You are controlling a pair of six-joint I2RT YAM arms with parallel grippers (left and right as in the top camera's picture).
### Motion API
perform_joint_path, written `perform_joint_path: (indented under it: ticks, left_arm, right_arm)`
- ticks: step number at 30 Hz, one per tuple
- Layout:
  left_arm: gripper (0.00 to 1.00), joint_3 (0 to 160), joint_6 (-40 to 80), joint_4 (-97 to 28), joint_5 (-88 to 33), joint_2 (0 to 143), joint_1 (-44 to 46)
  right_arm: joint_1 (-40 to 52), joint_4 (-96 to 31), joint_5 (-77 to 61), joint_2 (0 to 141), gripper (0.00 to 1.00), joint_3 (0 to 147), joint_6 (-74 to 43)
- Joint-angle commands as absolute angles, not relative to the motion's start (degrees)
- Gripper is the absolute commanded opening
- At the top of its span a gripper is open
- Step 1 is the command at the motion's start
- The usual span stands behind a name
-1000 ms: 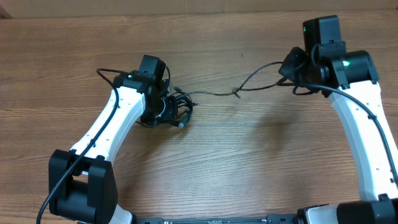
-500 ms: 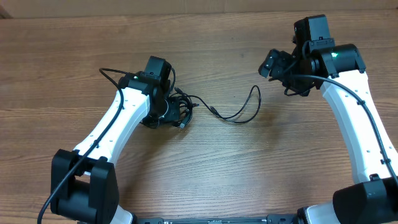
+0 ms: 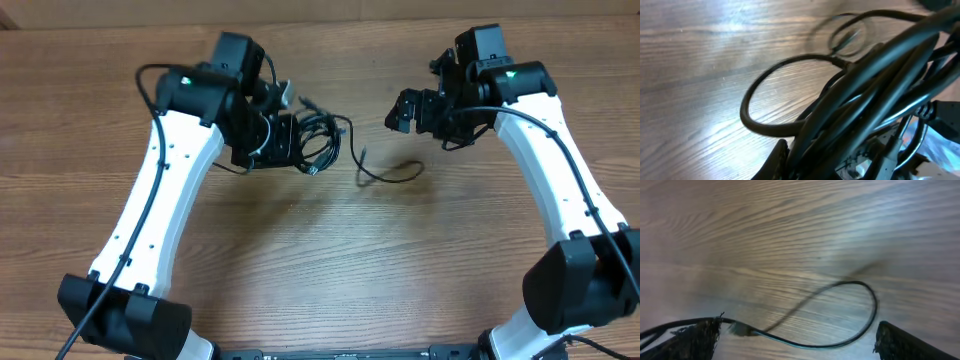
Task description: Untangle cables
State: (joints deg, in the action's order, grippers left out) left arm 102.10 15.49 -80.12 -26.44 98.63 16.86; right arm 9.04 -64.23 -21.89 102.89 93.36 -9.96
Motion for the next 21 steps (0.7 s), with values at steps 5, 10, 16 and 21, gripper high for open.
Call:
perform_joint_path:
  ticks: [5, 10, 16, 21]
  left_arm:
    - [0.04, 106.0, 18.3, -83.0, -34.8, 98.5, 16.9]
    - [0.04, 106.0, 19.4, -82.7, -42.0, 98.5, 16.6]
    - [0.04, 106.0, 20.8, -82.8, -42.0, 98.5, 13.7]
    - [0.04, 106.0, 20.8, -83.1, -46.7, 98.5, 12.8]
  right_arm:
    - [9.0, -63.1, -39.1, 102.8, 1.0, 94.1, 9.8]
    - [9.0, -63.7, -48.3, 102.8, 0.99, 94.1, 23.7]
    - [9.0, -63.9, -50.1, 102.8, 0.99, 94.1, 27.2]
    - [9.0, -63.2, -51.9, 102.8, 0.95, 94.1, 27.6]
